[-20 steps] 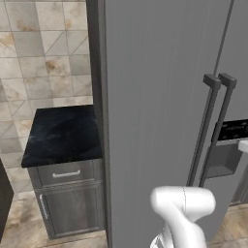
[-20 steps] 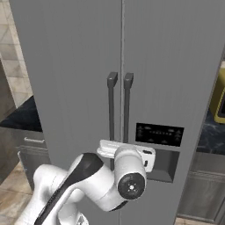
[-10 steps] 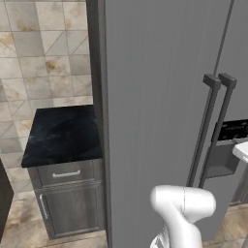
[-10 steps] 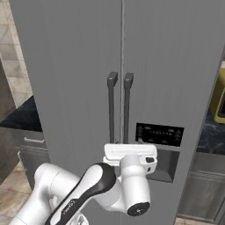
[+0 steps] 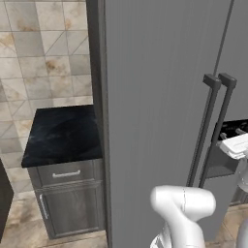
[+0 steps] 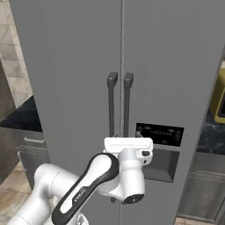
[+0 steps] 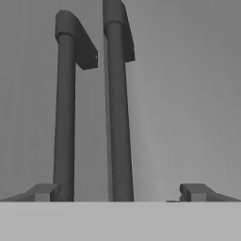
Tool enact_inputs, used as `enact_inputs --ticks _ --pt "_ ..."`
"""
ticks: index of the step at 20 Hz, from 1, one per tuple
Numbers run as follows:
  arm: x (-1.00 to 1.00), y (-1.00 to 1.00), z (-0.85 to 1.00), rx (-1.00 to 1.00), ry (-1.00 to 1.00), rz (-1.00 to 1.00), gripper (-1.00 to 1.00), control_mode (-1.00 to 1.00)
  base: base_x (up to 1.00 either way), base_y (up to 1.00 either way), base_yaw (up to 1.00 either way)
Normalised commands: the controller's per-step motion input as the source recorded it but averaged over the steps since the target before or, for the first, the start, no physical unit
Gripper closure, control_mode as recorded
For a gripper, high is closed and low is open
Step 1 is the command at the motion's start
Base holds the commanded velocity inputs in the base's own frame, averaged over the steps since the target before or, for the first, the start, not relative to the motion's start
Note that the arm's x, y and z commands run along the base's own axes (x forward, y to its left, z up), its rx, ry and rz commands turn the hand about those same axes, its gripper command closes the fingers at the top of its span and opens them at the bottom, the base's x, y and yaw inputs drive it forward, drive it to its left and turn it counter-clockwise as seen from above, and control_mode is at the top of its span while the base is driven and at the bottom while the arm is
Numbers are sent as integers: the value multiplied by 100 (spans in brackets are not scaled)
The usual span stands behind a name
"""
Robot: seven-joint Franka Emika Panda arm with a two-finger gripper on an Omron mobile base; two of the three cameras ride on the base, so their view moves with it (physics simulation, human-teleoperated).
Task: Open the freezer door, pick up the ice cube tray from the freezer, and place it on the dining counter.
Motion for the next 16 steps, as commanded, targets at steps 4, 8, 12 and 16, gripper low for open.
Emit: enact_inputs --ticks 4,8,12,16 --pt "24 -5 3 0 0 3 -100 -100 0 0 0" --pt "23 -7 3 0 0 3 -100 -100 0 0 0" --pt "25 0 3 0 0 0 -100 -100 0 0 0" --pt "26 0 4 0 0 0 -100 -100 0 0 0"
